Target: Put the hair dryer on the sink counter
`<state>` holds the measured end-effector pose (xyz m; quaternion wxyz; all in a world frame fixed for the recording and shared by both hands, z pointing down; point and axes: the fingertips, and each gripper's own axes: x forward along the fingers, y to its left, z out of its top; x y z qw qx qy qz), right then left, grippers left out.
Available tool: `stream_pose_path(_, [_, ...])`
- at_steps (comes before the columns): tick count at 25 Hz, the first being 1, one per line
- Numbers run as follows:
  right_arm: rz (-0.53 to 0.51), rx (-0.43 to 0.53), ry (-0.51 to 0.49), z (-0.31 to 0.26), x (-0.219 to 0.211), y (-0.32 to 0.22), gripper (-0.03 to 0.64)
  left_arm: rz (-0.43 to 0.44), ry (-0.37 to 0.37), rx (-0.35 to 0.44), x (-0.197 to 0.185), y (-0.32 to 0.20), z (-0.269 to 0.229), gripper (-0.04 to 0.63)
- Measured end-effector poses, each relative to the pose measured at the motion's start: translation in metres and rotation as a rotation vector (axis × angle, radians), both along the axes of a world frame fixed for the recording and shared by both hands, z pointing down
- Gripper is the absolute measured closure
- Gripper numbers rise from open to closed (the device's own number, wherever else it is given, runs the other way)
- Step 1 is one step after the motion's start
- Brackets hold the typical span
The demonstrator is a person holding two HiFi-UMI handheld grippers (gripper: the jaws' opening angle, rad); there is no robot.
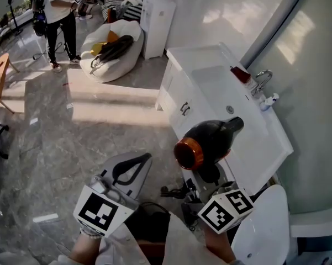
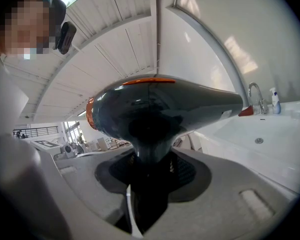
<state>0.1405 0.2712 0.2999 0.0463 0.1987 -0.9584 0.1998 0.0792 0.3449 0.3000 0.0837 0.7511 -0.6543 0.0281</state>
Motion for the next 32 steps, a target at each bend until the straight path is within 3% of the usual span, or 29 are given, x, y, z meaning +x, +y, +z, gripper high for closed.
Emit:
stream_pose_path(17, [0.017, 0.018, 0.036, -0.007, -0.038, -0.001, 0.451, 0.021, -0.009, 0.016, -0.035, 0.014, -0.001, 0.594])
stream_pose_path(32, [-0.014, 0.026, 0.032, -0.012, -0.088, -0.044, 0.451, -0.092, 0.012, 0.025, -0.084, 0.000, 0.004, 0.594])
